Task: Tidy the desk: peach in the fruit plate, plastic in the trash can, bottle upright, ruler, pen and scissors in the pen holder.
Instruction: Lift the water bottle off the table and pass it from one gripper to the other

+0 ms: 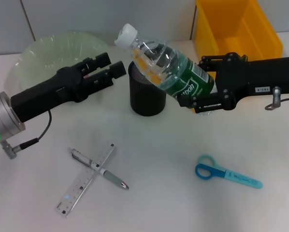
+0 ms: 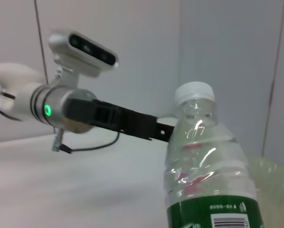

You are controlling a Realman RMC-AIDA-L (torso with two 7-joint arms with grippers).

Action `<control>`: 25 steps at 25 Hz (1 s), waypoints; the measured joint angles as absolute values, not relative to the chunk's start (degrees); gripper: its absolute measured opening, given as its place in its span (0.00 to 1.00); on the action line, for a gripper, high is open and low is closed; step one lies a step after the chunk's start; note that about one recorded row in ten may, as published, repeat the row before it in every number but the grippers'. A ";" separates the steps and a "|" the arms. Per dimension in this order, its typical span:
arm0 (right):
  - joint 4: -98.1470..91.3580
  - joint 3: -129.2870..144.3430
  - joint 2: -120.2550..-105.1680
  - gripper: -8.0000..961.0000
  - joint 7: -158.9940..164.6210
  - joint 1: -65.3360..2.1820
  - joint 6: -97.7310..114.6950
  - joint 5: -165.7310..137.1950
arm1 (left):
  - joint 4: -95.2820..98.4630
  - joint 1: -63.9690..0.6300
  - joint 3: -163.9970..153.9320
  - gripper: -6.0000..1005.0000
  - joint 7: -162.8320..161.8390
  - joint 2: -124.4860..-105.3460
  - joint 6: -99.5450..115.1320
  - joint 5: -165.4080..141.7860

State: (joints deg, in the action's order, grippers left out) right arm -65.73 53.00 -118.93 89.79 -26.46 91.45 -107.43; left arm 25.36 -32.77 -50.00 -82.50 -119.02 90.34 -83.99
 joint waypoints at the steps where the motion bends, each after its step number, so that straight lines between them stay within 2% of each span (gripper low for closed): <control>1: -65.61 53.03 -118.96 0.80 89.55 -26.53 91.64 -106.99 | 24.22 -32.74 -50.00 0.81 -82.36 -119.01 90.12 -82.37; 25: -62.05 53.74 -119.09 0.80 85.23 -27.90 92.08 -102.10 | 14.41 -33.87 -50.01 0.81 -76.59 -119.09 97.47 -72.06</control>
